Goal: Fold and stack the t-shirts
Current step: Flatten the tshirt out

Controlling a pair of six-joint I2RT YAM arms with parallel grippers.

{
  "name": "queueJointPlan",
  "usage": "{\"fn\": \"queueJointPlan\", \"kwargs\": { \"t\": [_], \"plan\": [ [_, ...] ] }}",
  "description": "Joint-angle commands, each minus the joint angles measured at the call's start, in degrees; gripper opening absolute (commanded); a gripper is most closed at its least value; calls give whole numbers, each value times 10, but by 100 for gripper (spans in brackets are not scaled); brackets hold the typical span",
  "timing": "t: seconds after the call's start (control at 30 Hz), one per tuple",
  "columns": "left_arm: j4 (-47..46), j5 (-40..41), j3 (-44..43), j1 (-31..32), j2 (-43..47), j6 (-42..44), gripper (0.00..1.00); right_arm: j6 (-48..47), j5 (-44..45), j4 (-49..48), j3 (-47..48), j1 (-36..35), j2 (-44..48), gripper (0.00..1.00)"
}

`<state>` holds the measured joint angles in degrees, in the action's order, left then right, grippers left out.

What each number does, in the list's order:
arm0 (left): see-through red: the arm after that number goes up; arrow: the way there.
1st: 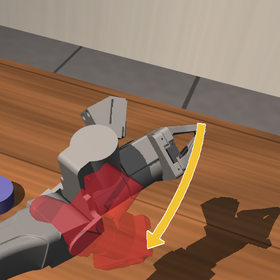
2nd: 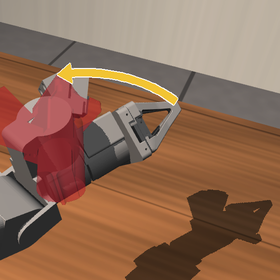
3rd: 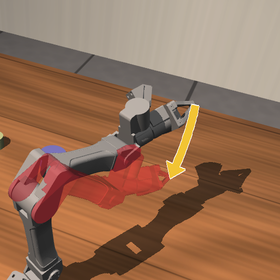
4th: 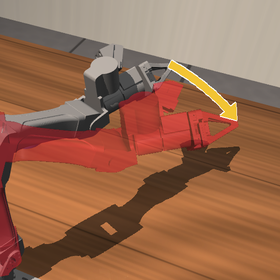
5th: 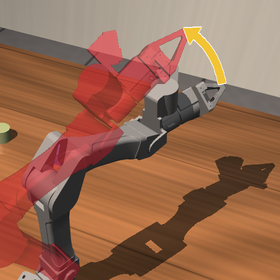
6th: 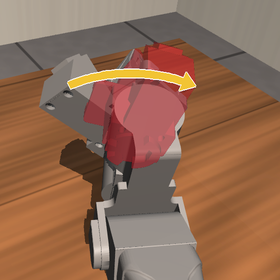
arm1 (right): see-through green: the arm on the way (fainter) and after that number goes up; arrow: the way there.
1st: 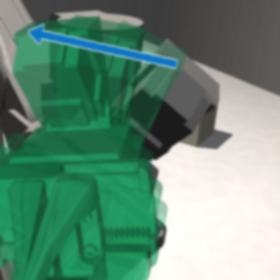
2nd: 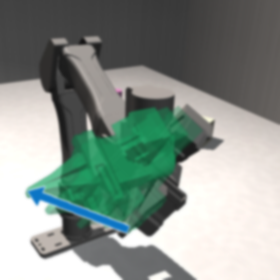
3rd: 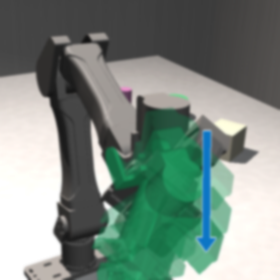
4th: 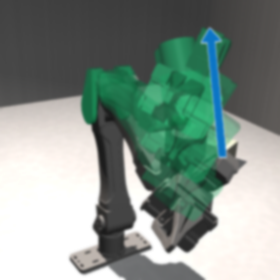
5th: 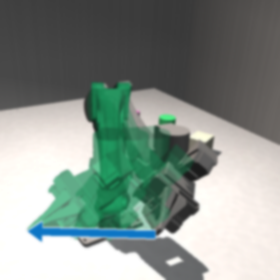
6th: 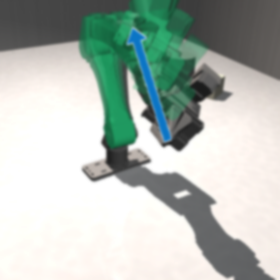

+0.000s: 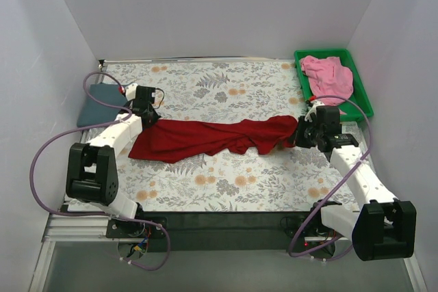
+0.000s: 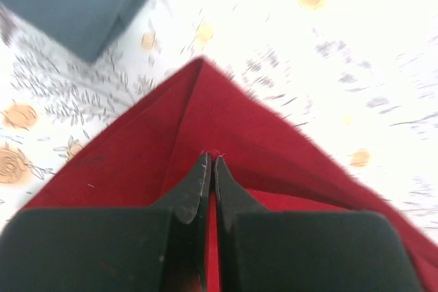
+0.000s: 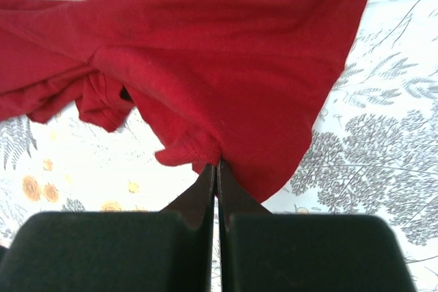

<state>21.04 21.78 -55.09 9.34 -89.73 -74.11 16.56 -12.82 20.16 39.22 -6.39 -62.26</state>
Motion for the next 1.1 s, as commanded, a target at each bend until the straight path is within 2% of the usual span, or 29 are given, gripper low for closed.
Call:
{"fn": "queueJointPlan", "kwargs": {
  "t": [0.0,0.4,0.57,0.83,0.93,1.07],
  "plan": [
    [9,44,-75,-2,61,23,0,1,28,-5,59,-1,13,1],
    [4,89,-285,-3,84,87,0,-50,143,-1,351,1,-49,1],
    [3,65,-300,-3,97,92,0,-66,156,-2,404,0,-63,1],
    [-2,76,-273,-3,139,117,0,-90,155,-22,389,1,-27,1],
    [-2,85,-325,-3,134,137,0,-110,162,-25,428,1,-34,1],
    [1,90,-429,-3,113,171,0,-140,176,-25,550,0,-65,1]
  ]
}}
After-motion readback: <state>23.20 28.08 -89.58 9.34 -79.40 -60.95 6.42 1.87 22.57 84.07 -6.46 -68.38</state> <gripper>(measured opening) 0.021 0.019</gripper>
